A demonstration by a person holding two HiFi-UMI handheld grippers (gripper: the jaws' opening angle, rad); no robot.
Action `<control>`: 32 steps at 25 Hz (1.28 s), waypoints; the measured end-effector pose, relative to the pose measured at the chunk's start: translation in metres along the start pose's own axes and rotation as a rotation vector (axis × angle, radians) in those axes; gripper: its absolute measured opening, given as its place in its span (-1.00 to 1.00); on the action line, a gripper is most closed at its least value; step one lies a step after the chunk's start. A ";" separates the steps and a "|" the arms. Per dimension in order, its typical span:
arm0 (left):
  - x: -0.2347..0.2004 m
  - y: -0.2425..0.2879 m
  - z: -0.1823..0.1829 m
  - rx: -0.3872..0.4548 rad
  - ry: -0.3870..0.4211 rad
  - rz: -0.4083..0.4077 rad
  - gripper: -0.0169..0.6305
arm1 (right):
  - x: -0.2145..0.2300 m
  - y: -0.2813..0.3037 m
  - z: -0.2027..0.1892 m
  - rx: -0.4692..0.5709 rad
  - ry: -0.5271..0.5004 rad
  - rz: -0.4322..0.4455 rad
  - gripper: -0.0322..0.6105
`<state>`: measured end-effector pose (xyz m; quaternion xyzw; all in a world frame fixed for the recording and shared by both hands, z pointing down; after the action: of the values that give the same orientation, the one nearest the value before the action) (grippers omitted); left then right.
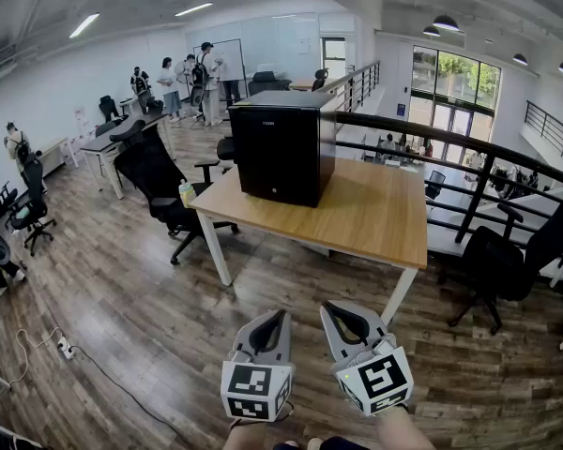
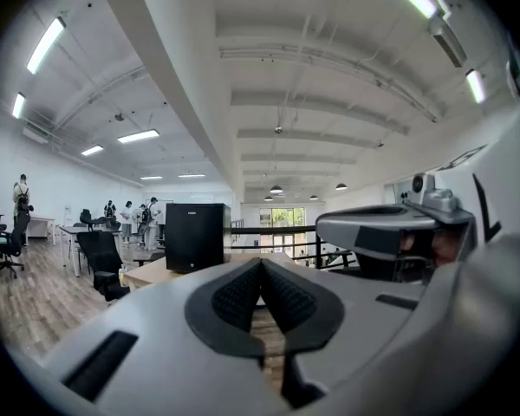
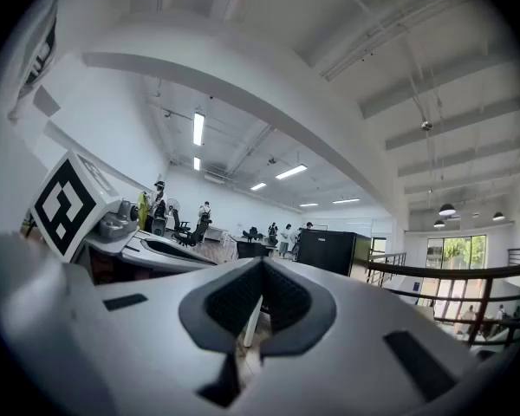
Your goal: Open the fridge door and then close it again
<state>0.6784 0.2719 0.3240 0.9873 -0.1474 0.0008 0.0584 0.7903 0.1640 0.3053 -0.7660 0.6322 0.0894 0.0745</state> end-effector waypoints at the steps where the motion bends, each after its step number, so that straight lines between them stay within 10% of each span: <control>1: -0.001 0.001 -0.001 -0.001 0.000 0.007 -0.93 | 0.001 0.001 0.000 0.001 -0.007 0.003 -0.91; 32: 0.000 0.041 -0.011 0.018 0.003 0.012 -0.93 | 0.039 0.023 -0.032 0.003 0.030 0.070 -0.91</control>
<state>0.6663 0.2343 0.3396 0.9869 -0.1532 0.0037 0.0499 0.7763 0.1153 0.3275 -0.7446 0.6598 0.0797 0.0631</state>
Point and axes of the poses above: the fingertips, and each gripper's own axes: y forward along the fingers, x to its right, z out of its top, the point moved 9 cm from there along -y, backward along the fingers
